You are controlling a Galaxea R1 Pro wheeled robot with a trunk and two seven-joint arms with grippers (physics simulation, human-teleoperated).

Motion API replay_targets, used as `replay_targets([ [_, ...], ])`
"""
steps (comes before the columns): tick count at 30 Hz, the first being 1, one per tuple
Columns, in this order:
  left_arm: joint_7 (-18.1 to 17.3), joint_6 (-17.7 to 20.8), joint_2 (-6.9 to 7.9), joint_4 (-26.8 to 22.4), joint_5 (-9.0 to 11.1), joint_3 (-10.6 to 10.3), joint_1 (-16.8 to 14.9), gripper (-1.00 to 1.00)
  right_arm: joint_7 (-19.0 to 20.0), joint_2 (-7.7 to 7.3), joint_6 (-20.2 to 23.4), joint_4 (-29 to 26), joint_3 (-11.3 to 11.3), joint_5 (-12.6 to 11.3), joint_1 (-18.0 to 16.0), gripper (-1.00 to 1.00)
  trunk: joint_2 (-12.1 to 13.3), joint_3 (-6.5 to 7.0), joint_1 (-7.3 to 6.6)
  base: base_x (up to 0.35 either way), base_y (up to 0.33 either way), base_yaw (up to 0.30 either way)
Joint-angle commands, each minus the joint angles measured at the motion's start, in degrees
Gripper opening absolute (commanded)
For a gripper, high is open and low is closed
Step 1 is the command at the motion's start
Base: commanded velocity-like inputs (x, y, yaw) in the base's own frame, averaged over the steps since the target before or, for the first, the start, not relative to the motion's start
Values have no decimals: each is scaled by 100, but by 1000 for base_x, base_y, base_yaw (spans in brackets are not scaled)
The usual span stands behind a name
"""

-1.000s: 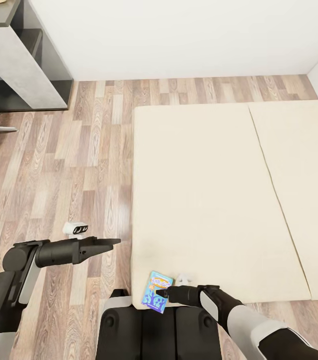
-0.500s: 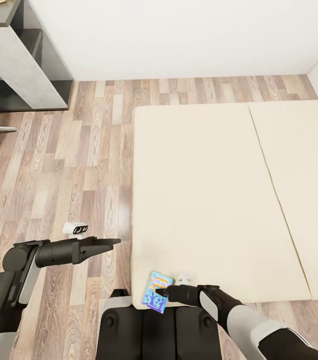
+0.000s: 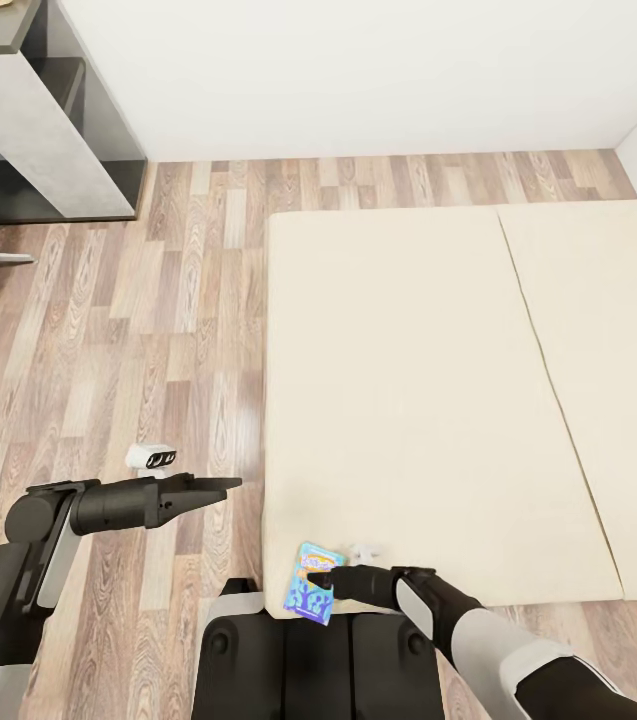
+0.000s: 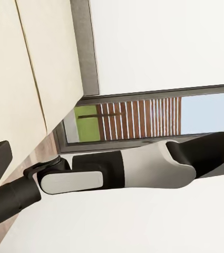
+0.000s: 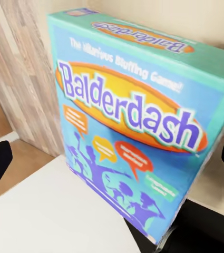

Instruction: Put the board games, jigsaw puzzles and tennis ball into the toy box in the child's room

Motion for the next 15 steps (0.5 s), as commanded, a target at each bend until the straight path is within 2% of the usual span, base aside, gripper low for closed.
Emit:
replay_targets([
  [1, -22, 60, 2, -2, -3, 0, -1, 100, 3, 0, 42, -35, 26, -57, -2, 100, -8, -6, 3, 0, 0, 0],
  [15, -22, 60, 8, 1, -11, 5, -1, 100, -43, 56, 122, -369, 18, -74, -2, 100, -8, -6, 3, 0, 0, 0],
])
